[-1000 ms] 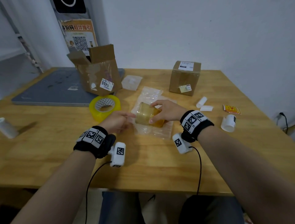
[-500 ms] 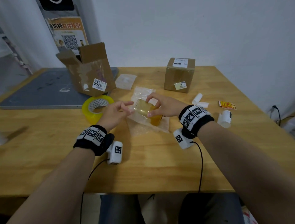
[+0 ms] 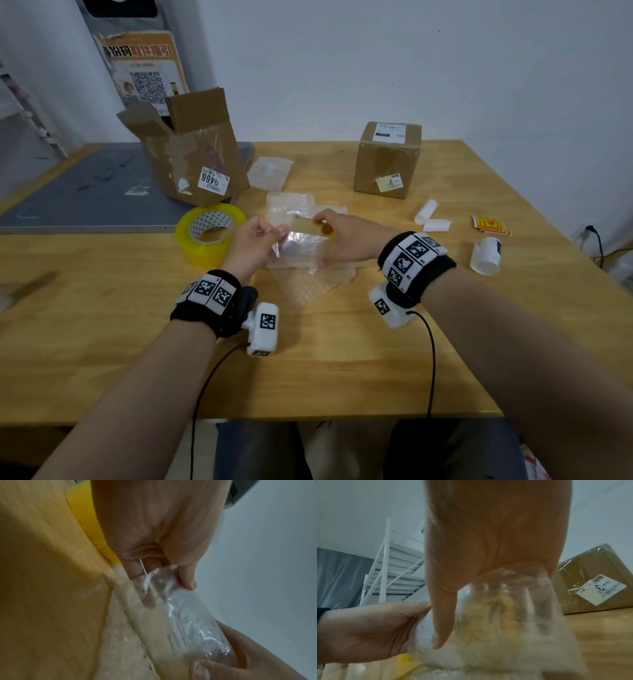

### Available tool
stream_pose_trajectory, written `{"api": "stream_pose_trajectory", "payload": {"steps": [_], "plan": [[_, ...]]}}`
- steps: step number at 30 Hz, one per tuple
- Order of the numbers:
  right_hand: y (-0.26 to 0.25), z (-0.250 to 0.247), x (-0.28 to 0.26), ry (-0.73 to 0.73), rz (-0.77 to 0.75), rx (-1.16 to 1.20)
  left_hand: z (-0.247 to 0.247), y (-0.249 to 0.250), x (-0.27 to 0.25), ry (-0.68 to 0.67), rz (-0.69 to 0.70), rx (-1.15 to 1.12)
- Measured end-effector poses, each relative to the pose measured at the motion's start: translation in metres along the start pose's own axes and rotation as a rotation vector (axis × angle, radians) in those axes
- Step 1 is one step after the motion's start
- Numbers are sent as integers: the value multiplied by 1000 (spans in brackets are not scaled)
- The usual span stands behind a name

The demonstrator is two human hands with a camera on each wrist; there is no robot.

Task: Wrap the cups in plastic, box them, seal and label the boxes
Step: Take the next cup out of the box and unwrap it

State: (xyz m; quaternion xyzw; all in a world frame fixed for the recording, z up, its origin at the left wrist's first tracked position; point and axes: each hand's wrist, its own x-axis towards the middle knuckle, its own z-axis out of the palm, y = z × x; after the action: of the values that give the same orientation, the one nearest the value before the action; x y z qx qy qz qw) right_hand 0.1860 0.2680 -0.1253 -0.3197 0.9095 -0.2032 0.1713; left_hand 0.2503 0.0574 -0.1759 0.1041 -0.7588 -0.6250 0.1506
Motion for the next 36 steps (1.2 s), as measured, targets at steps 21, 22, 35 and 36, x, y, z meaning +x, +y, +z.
{"api": "stream_pose_trajectory", "payload": {"steps": [21, 22, 35, 36], "plan": [[23, -7, 1, -44, -1, 437, -12, -16, -3, -89, -11, -2], [23, -9, -1, -46, -4, 428, -12, -16, -4, -90, -21, -10], [27, -19, -14, -61, -20, 230, -6, -9, -6, 4, -43, 71], [24, -20, -16, -65, -11, 215, -5, -8, -6, 9, -48, 77]]}}
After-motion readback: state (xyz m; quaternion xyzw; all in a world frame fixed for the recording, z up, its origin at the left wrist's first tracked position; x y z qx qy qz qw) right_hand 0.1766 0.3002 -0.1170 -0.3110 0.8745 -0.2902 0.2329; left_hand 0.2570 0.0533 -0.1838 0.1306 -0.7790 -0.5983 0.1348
